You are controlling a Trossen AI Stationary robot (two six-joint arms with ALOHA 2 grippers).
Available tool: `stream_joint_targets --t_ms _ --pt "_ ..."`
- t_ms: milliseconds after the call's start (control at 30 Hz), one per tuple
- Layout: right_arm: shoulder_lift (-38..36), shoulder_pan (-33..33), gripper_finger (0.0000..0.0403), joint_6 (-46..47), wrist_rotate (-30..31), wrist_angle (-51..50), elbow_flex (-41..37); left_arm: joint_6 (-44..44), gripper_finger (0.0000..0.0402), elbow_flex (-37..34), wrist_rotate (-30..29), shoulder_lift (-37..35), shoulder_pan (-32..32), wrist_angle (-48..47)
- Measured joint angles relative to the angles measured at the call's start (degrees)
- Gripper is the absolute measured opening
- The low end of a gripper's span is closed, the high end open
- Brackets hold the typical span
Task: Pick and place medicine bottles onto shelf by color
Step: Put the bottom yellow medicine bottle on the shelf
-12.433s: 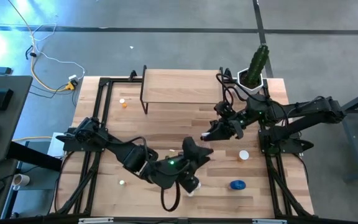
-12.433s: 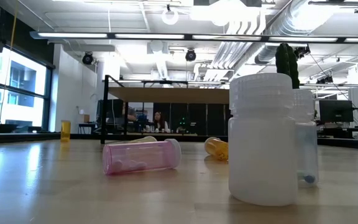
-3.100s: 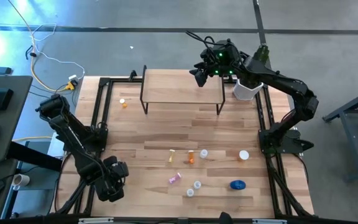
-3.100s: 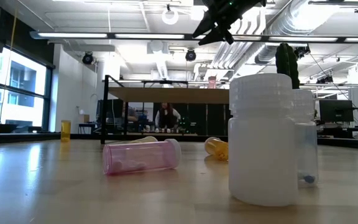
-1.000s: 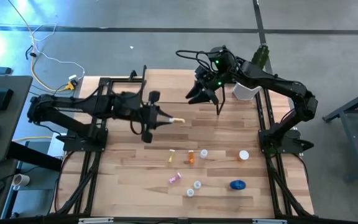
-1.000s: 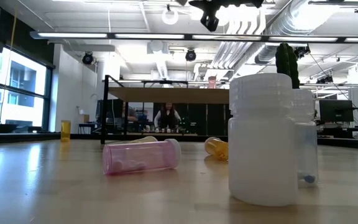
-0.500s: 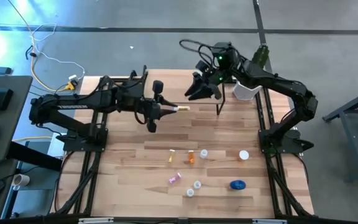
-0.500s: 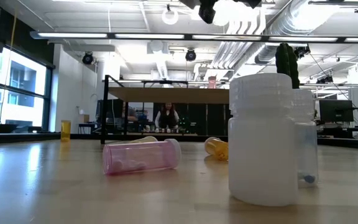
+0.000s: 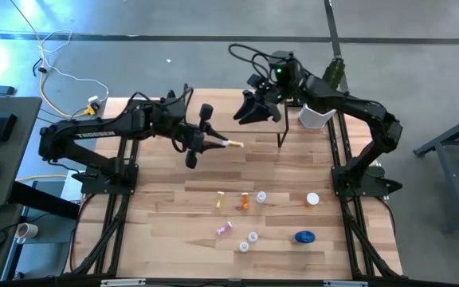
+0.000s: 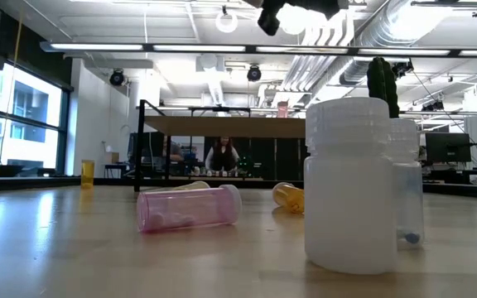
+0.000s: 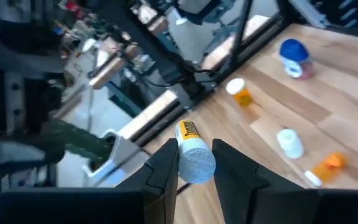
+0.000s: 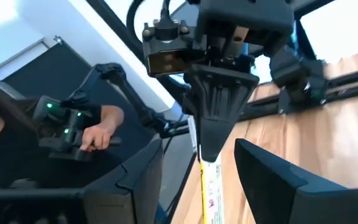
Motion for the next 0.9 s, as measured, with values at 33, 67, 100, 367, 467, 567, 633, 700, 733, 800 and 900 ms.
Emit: stream_joint_targets --t_ms 33,67,100,367,467,567,633,700,733,800,900 --pt "0.5 0.2 0.0190 0.2 -0.1 -0.4 0.0 -0.1 0.0076 0.0 0.6 0.3 0.0 -0.4" --pt "1.0 0.3 0.0190 0.5 -0.4 -0.5 0.0 -0.3 0.0076 0.0 0.9 0.5 0.0 -1.0" --pt "1.4 0.5 0.0190 0.9 -0.8 -0.8 0.0 -0.4 0.0076 0.0 1.2 0.7 -0.2 -1.4" --pt "2.5 3.0 0.0190 0.9 -2.1 -5.5 0.0 -6.1 0.0076 0.0 1.7 2.0 -2.2 -4.3" --pt "2.5 4.2 0.0190 -0.9 -1.0 -8.5 0.0 -6.5 0.0076 0.0 1.6 2.0 -3.2 -4.2" --pt "2.5 5.3 0.0190 -1.7 0.8 -10.5 0.0 -6.5 0.0076 0.0 1.1 2.0 -4.0 -4.0" --pt "2.7 6.1 0.0190 -2.3 1.1 -11.3 0.0 -6.5 0.0076 0.0 0.5 2.0 -4.5 -3.8" --pt "2.9 6.8 0.0190 -2.8 1.1 -12.2 0.0 -6.5 0.0076 0.0 0.0 2.0 -5.0 -3.5" --pt "3.0 7.2 0.0190 -2.8 1.3 -12.4 0.0 -6.5 0.0076 0.0 0.0 2.0 -5.2 -3.2" --pt "3.4 8.0 0.0190 -2.9 1.4 -12.4 0.0 -6.5 0.0076 0.0 0.0 2.0 -5.5 -2.5" --pt "4.2 8.9 0.0190 -2.8 1.7 -13.4 0.0 -6.5 0.0076 0.0 -0.1 2.0 -6.1 -0.8"
